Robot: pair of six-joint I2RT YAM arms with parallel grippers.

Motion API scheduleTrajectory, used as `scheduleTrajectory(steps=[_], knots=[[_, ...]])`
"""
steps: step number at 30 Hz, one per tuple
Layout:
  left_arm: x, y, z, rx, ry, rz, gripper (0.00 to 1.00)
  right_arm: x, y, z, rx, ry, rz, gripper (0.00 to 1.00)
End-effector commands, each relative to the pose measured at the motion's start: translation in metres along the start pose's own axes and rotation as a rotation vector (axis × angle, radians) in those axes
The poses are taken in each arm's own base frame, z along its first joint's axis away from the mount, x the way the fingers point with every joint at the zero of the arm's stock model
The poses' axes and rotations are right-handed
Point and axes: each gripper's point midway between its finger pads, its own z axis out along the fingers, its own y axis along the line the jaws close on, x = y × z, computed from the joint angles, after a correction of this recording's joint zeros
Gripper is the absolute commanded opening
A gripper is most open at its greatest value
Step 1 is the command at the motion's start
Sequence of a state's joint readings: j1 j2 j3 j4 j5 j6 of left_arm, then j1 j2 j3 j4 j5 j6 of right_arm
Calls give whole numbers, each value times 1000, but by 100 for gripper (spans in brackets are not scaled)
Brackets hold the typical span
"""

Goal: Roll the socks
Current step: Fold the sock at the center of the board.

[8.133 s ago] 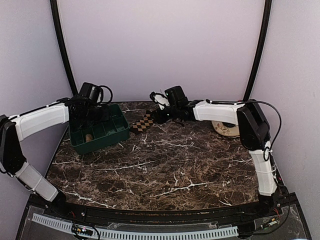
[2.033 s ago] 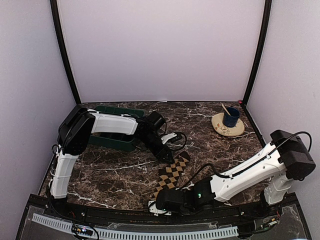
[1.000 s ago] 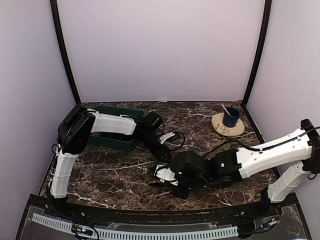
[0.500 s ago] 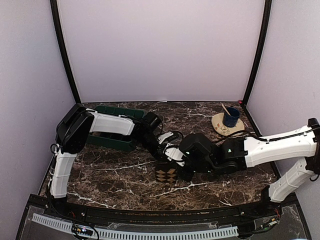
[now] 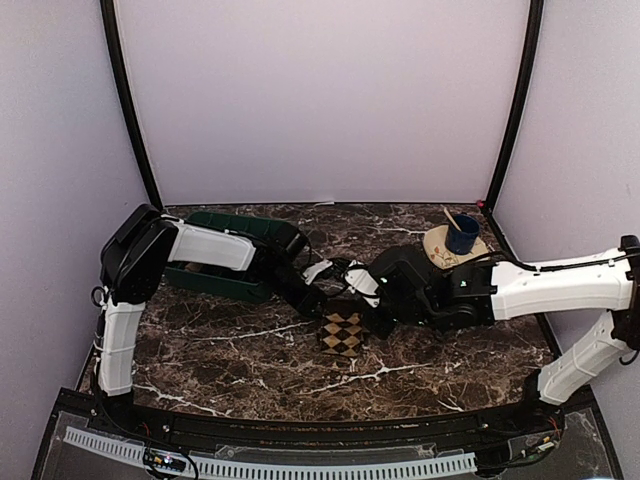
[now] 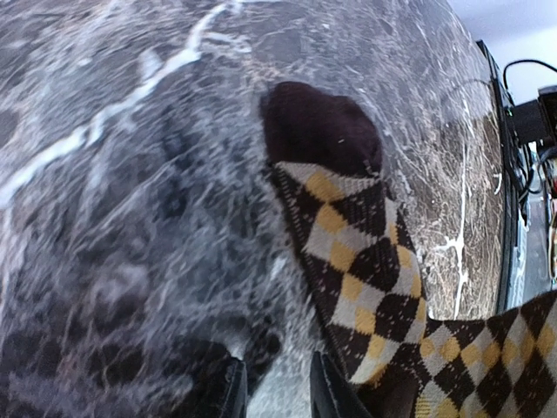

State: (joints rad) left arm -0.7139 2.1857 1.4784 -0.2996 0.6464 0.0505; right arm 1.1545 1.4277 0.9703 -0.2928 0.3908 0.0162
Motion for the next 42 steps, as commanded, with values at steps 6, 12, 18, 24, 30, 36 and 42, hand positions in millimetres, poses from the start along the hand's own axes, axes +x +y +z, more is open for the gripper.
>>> scheduleTrajectory(steps=[6,12,18,24,30,36,42], knots=[[35,23,-6,-121,50,-147,27,-1,-32,9,73,-25,97,0],[40,24,-8,-131,42,-167,26,10,-47,19,94,3,139,0],[39,25,-12,-157,31,-174,26,22,-52,32,95,48,159,0],[37,26,-16,-179,22,-182,26,38,-53,46,90,95,174,0],[35,26,-20,-192,6,-190,26,49,-53,56,81,123,192,0],[30,24,-29,-219,-21,-180,26,66,-52,72,76,176,207,0],[14,14,-49,-249,-83,-137,29,72,-59,83,89,196,247,4]])
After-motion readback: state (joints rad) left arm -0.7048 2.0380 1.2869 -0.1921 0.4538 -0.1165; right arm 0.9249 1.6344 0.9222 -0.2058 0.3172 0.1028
